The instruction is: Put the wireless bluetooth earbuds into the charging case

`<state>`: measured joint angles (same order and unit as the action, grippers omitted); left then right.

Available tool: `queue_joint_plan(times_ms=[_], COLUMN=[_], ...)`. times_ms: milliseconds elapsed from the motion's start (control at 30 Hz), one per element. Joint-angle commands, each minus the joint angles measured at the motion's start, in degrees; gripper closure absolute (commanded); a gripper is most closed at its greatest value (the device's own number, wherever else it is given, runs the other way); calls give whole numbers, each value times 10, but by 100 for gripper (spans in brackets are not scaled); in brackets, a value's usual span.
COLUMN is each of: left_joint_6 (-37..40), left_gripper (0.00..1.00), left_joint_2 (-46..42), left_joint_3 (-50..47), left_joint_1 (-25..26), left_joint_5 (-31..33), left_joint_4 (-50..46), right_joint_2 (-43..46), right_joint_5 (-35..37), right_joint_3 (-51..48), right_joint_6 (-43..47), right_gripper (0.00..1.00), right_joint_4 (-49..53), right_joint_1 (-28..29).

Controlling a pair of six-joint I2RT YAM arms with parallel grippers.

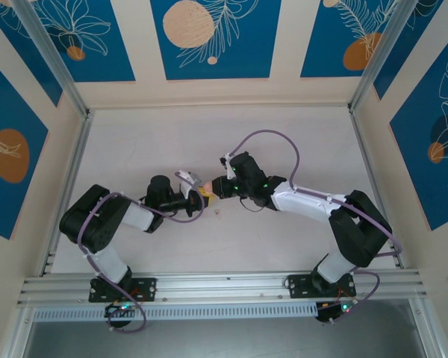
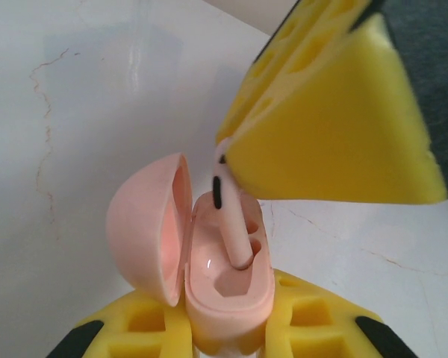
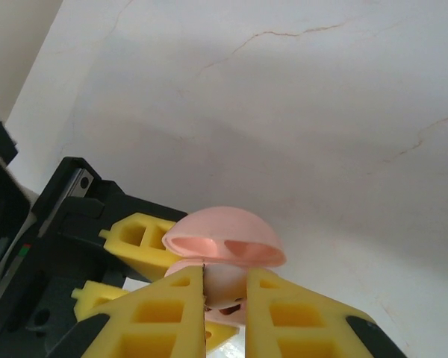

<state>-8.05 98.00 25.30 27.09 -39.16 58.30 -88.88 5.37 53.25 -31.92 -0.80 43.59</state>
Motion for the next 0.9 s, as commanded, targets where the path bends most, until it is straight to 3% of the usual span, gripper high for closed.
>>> queue_joint_plan(times_ms=[0, 533, 867], left_joint_6=[-4, 25, 58], left_gripper=[84, 84, 84], left_joint_2=[-2, -19, -37], left_joint_3=[9, 9, 10], left_joint_1=[4, 5, 5], left_joint_5=[-4, -29, -47], left_joint_4=[40, 24, 1], right_joint_2=[23, 6, 8], right_joint_5=[12, -14, -11], right_joint_3=[-17, 1, 15], right_joint_6=[26, 50, 134], right_gripper=[84, 84, 84], right_joint_4=[9, 8, 50], right_joint_1=[10, 22, 27])
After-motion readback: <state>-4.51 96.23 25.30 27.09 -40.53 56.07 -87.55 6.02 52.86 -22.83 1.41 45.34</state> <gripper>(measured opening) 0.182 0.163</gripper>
